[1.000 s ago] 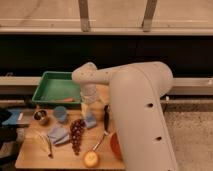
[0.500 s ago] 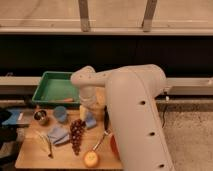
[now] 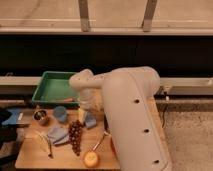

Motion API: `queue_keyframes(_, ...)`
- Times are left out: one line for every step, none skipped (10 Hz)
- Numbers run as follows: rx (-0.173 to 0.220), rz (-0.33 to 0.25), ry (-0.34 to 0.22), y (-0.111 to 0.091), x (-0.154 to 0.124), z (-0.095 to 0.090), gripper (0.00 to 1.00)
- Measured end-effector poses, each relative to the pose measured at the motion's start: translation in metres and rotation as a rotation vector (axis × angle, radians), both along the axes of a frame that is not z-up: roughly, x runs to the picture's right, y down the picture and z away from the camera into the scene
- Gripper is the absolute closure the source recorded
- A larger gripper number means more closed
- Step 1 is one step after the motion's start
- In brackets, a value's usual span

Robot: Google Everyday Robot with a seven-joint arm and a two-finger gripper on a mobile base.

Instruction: Place sponge in metal cup

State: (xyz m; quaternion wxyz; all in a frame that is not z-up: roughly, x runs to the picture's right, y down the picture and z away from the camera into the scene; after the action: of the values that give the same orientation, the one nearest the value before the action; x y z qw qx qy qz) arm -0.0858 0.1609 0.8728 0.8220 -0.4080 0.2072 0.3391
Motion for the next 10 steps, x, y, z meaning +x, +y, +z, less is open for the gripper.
queue_keyframes(0.0, -0.004, -0.005, 0.001, -0.003, 0.0, 0.36)
queue_keyframes(-0.001, -0.009, -0.009, 0.002, -0.006, 0.0, 0.47)
queue_keyframes(0.001, -0.011, -0.01, 0.002, -0.006, -0.001, 0.56)
queue_keyframes(0.007, -0.008, -0.011, 0.001, -0.005, 0.0, 0.67)
queue_keyframes(0.012, -0.005, -0.014, -0.001, -0.004, -0.001, 0.79)
queue_keyframes(0.016, -0.001, -0.019, -0.002, -0.005, -0.002, 0.86)
queue_keyframes(0.026, 0.01, -0.025, -0.006, -0.003, -0.004, 0.95)
queue_keyframes(0.043, 0.025, -0.024, -0.015, 0.003, -0.009, 1.0)
queue_keyframes(0.065, 0.026, -0.022, -0.026, 0.006, -0.015, 1.0)
queue_keyframes(0.095, 0.029, -0.024, -0.037, 0.005, -0.024, 1.0)
